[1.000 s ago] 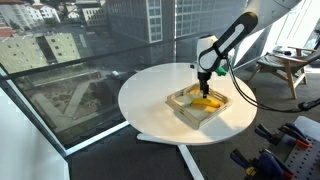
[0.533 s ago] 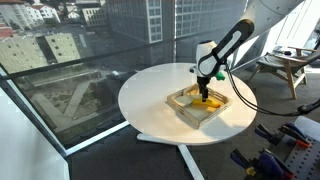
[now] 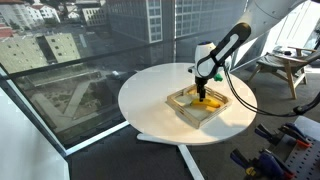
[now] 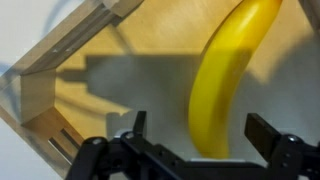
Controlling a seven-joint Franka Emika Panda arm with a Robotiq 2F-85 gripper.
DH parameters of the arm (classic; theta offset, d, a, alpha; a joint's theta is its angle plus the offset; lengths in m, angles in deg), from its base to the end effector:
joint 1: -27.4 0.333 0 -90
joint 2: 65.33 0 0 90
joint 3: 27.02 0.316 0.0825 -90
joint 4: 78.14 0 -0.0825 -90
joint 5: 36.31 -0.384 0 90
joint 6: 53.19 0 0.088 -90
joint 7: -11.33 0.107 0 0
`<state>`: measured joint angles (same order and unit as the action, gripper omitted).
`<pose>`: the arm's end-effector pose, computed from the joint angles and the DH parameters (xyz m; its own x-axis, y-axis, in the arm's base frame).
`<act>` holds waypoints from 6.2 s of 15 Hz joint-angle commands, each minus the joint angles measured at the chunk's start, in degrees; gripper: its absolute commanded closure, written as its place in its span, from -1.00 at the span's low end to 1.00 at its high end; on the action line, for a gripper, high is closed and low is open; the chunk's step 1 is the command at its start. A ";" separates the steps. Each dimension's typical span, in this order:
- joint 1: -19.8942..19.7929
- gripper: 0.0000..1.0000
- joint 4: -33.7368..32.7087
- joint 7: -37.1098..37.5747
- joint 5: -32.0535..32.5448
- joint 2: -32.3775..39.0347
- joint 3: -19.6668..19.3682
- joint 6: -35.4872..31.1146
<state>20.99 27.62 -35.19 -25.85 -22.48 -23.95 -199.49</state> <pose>0.6285 -0.0352 0.1138 0.6251 0.7773 -0.0711 0.7797 -0.6260 0.0105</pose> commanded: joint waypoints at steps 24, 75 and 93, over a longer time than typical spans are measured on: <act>-0.13 -1.00 -3.66 5.00 0.10 -0.77 0.21 1.56; -0.87 -1.00 9.82 7.12 0.27 -11.03 -0.48 0.54; 0.20 -1.00 4.47 5.83 1.30 -5.03 0.68 -5.21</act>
<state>21.70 33.72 -28.85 -25.85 -29.18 -23.37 -204.02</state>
